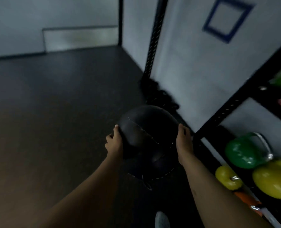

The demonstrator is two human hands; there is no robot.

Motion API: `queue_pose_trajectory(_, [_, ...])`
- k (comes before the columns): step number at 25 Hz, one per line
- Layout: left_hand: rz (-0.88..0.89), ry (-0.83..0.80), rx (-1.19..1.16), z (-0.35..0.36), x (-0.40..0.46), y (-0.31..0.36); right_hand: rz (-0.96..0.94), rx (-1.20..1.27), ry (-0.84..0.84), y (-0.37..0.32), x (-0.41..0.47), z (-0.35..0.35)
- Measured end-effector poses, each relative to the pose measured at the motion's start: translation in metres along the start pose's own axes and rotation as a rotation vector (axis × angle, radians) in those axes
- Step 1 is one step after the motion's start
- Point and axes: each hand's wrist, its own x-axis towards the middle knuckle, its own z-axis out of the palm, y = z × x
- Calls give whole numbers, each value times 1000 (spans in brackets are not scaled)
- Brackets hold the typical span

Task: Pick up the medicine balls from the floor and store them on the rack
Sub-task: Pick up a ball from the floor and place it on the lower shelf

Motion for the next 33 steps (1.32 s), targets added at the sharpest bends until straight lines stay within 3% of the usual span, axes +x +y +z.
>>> queue_pose_trajectory(7, [316, -375, 146, 133, -188, 116, -161, 344, 433, -98, -60, -209])
queue_pose_trajectory(15, [443, -733, 180, 268, -396, 105, -270, 440, 773, -128, -118, -452])
queue_pose_trajectory(25, [480, -969, 87, 408, -569, 47, -356, 501, 993, -117, -143, -659])
queue_pose_trajectory(33, [566, -1123, -12, 498, -683, 97, -540, 490, 1034, -198, -113, -785])
